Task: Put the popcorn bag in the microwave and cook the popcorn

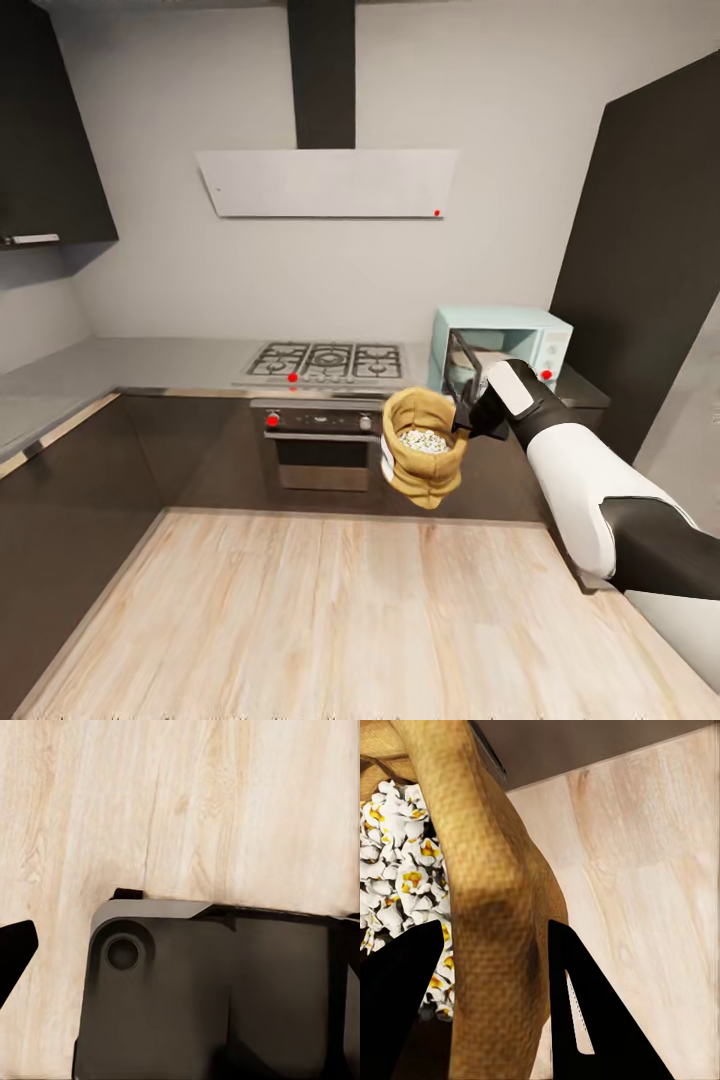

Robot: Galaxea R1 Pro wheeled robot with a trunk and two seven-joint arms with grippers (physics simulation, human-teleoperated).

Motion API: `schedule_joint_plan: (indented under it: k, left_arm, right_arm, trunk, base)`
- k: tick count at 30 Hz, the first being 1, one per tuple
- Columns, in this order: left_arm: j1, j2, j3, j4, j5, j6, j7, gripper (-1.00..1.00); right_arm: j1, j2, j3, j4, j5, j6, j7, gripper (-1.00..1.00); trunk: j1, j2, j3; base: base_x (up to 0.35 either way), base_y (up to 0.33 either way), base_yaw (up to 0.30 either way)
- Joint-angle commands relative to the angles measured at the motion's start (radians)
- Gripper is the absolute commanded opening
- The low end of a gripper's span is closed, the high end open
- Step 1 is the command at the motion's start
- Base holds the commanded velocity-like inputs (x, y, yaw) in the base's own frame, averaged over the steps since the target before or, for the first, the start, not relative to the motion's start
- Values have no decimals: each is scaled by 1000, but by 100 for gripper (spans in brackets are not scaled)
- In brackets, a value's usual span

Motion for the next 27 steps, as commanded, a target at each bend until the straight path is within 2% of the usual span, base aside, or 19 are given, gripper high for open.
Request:
schedule_joint_plan:
  k: [1, 11, 22, 27]
  left_arm:
    - [-1, 0, 6, 1, 2, -3, -1, 100]
    - [-1, 0, 7, 1, 5, -3, -1, 100]
    - [-1, 0, 8, 1, 6, -3, 0, 100]
    - [-2, 0, 9, 1, 6, -3, 0, 100]
  right_arm:
    - [-1, 0, -1, -1, -10, 2, -9, -100]
    - [0, 0, -1, -1, -10, 2, -9, -100]
    - [1, -2, -1, -1, -10, 2, -9, -100]
    - [1, -2, -1, -1, -10, 2, -9, -100]
  trunk:
    - [0, -2, -2]
    - [0, -2, -2]
    - [0, -2, -2]
    - [0, -2, -2]
  base:
    - [-202, -296, 0]
    - [-146, -313, 0]
    - [-4, -343, 0]
    - [129, -334, 0]
